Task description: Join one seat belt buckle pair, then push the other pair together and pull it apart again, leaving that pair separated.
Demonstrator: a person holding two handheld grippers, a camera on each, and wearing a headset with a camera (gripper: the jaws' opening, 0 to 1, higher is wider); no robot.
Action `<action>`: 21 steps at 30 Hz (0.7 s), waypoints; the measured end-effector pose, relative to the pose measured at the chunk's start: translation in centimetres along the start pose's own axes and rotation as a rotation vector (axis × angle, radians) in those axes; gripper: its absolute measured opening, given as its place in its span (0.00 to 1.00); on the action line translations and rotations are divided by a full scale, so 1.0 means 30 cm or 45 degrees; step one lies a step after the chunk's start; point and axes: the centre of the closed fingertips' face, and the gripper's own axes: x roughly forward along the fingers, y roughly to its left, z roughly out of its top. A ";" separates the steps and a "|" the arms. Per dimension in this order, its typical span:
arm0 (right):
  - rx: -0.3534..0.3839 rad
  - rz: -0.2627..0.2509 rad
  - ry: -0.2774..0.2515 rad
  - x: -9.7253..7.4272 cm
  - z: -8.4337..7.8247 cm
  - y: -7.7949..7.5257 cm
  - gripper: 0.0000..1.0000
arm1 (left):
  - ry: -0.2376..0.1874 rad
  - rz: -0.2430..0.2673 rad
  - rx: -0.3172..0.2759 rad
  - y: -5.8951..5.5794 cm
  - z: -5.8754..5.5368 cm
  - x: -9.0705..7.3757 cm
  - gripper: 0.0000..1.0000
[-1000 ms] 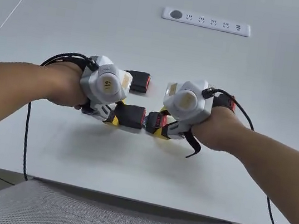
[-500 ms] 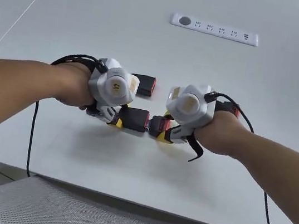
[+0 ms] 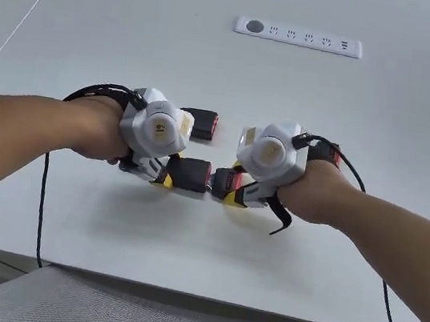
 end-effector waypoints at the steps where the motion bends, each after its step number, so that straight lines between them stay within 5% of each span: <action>1: 0.000 -0.002 0.000 0.000 0.000 0.001 0.33 | -0.002 -0.001 0.000 0.001 0.000 0.001 0.30; 21: -0.003 0.011 0.030 -0.003 -0.011 0.006 0.33 | -0.011 -0.003 -0.029 -0.002 0.002 -0.002 0.31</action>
